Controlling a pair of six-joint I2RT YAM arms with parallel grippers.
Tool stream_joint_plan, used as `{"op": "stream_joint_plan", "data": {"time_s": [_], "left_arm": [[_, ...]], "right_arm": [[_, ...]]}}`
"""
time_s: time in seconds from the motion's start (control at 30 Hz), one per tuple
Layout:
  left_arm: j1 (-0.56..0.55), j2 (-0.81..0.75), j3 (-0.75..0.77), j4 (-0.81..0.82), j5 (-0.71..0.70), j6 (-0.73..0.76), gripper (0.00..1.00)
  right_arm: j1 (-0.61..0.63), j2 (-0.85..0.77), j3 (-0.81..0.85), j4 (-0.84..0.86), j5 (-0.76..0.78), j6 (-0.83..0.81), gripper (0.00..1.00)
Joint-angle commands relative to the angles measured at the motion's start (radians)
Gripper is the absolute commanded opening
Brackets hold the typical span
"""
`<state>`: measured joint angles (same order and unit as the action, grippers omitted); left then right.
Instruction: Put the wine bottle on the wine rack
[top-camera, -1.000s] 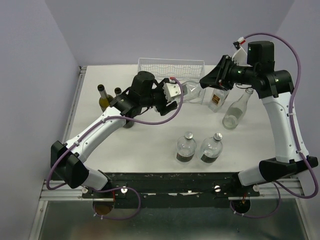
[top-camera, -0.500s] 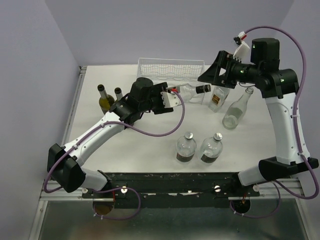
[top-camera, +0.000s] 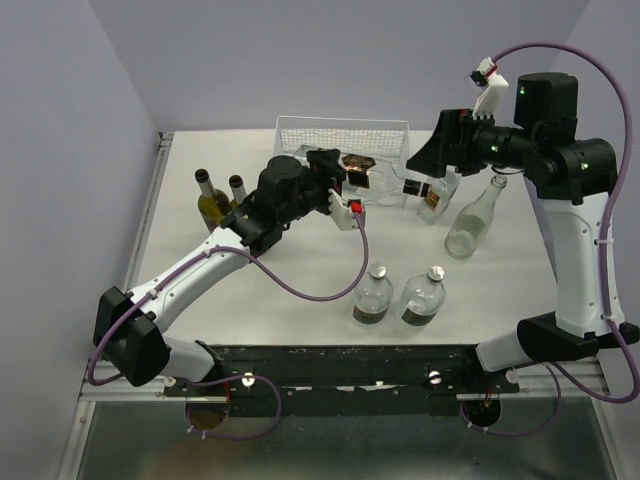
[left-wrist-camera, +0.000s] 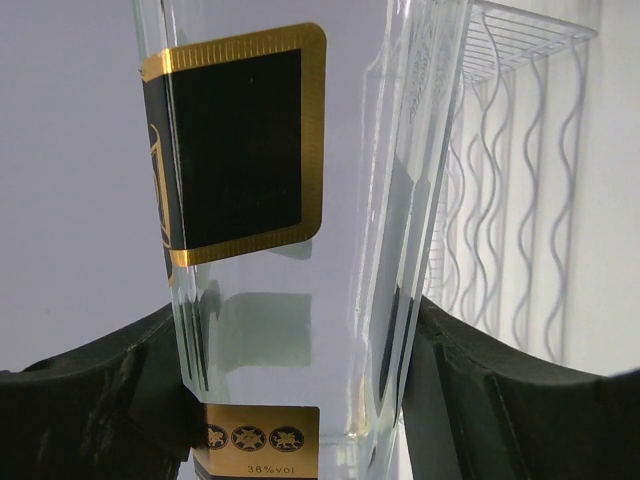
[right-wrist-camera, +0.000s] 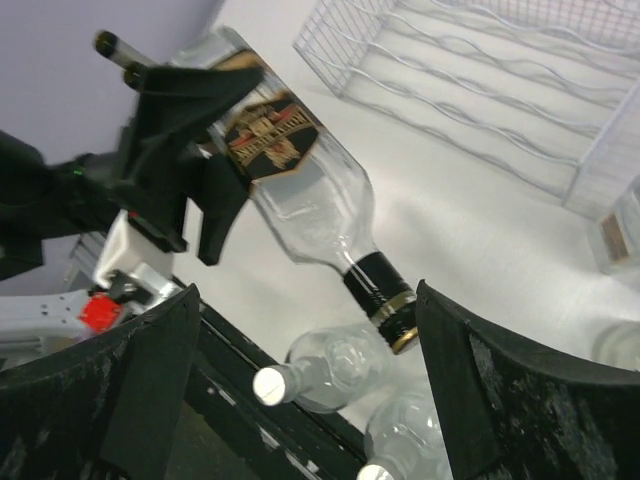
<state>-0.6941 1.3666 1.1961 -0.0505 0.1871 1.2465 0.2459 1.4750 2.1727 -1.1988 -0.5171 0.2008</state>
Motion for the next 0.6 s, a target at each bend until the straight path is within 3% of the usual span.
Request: {"op": "stream_joint_plan", "data": {"time_s": [0.0, 0.17, 0.33, 0.57], "left_arm": [[-0.007, -0.04, 0.072, 0.221, 0.106, 0.119, 0.0], [-0.022, -0.047, 0.083, 0.239, 0.152, 0.198, 0.0], [-0.031, -0.055, 0.098, 0.238, 0.205, 0.26, 0.0], [-0.033, -0.049, 0.118, 0.265, 0.215, 0.231, 0.0]], "right_arm": [[0.003, -0.027, -0.062, -0.077, 0.135, -0.135, 0.94], [0.01, -0.047, -0.126, -0.094, 0.002, -0.185, 0.91], [0.09, -0.071, -0.163, -0.119, -0.037, -0.254, 0.91], [0.17, -0.042, -0.18, -0.156, 0.037, -0.261, 0.89]]}}
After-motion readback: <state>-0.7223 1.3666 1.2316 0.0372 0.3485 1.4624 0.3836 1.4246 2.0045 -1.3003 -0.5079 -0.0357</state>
